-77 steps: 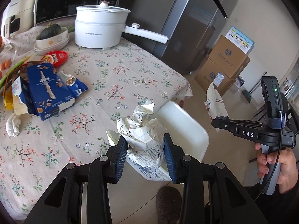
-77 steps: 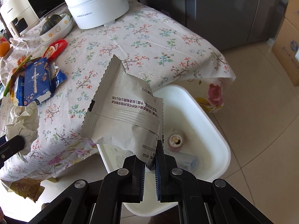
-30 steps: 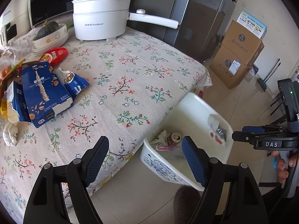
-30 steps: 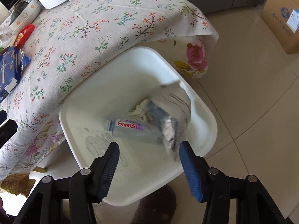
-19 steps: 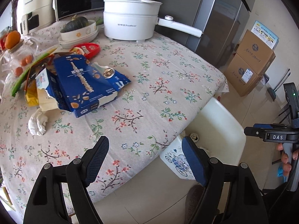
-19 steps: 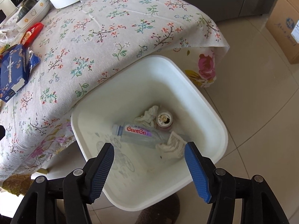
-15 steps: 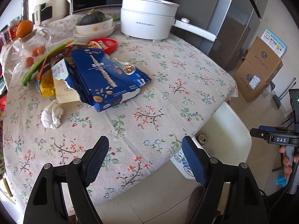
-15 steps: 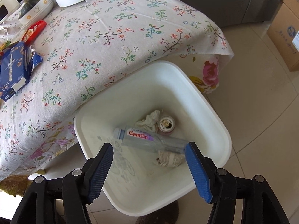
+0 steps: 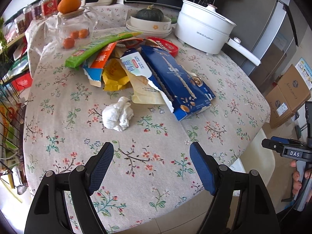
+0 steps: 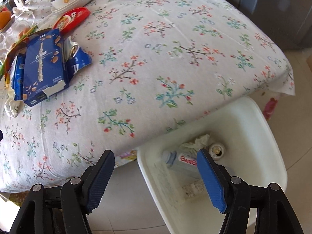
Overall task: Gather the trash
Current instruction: 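Grasp the small white tissue ball with the left tool while the right tool grasps the blue biscuit box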
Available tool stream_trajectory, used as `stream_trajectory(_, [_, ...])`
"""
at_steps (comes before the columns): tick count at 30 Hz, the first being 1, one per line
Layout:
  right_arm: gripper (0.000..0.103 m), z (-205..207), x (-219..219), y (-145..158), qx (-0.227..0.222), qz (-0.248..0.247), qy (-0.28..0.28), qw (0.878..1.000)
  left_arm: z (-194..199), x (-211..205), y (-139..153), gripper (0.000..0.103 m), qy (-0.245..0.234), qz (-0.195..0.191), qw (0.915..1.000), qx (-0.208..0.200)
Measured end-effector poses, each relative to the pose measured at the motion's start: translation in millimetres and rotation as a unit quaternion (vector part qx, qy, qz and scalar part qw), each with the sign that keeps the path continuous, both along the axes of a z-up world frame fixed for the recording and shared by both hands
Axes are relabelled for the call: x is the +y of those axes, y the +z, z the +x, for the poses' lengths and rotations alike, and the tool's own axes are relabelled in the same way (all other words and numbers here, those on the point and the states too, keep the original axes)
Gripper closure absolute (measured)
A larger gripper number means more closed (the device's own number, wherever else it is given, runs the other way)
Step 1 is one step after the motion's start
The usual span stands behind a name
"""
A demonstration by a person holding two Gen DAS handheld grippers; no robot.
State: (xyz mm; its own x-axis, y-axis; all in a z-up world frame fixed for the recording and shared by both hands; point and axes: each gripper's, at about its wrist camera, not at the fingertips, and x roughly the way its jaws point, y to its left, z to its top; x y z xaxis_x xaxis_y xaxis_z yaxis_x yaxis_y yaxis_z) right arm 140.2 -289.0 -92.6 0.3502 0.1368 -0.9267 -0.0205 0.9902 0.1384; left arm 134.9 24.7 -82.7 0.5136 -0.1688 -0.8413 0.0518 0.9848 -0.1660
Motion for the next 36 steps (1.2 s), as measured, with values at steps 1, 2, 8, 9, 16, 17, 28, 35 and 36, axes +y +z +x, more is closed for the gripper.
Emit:
stream_trajectory(1, [0.028, 6, 9, -1, 0.001, -0.001, 0.009, 1.0, 3, 6, -2, 0.021, 0.004, 0.003, 1.0, 0.001])
stream_trajectory(2, [0.028, 12, 18, -1, 0.001, -0.003, 0.019, 1.0, 6, 11, -3, 0.021, 0.009, 0.005, 0.9999, 0.001])
stream_trajectory(8, [0.028, 43, 61, -5, -0.015, -0.045, 0.057, 0.997, 28, 33, -16, 0.021, 0.026, 0.01, 0.9996, 0.005])
stream_trajectory(9, [0.028, 47, 65, -5, -0.017, -0.05, 0.06, 0.997, 33, 35, -19, 0.023, 0.027, 0.008, 0.9996, 0.006])
stream_trajectory(16, [0.027, 65, 85, -1, -0.032, -0.023, 0.081, 0.996, 58, 39, -35, 0.055, 0.031, 0.014, 0.9989, 0.032])
stream_trajectory(17, [0.024, 67, 87, -1, -0.032, -0.011, 0.083, 0.996, 60, 39, -38, 0.059, 0.033, 0.012, 0.9987, 0.036])
stream_trajectory(28, [0.019, 80, 109, 2, -0.043, 0.075, 0.1, 0.991, 57, 42, -18, 0.078, 0.028, -0.006, 0.9994, 0.017])
stream_trajectory(35, [0.014, 92, 134, -3, -0.039, 0.109, 0.117, 0.986, 40, 56, 2, 0.078, 0.042, -0.018, 0.999, -0.002])
stream_trajectory(36, [0.013, 94, 138, -5, -0.037, 0.116, 0.118, 0.986, 38, 59, 3, 0.078, 0.045, -0.02, 0.9988, 0.0])
